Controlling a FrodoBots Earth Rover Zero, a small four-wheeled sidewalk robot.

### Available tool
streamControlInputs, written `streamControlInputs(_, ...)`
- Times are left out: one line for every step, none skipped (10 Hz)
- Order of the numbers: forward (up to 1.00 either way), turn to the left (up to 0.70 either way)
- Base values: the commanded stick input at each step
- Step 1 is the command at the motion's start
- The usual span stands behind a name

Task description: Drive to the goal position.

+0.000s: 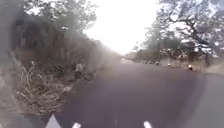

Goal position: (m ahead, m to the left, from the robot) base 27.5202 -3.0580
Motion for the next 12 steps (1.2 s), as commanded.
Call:
streamControlInputs(0.7, -0.35)
streamControlInputs(0.7, -0.35)
streamControlInputs(0.7, -0.35)
streamControlInputs(0.7, -0.35)
streamControlInputs(0.7, -0.35)
streamControlInputs(0.7, -0.35)
streamControlInputs(0.7, -0.34)
streamControlInputs(0.7, -0.33)
streamControlInputs(0.7, -0.32)
streamControlInputs(0.7, 0.0)
streamControlInputs(0.7, 0.0)
streamControlInputs(0.7, 0.0)
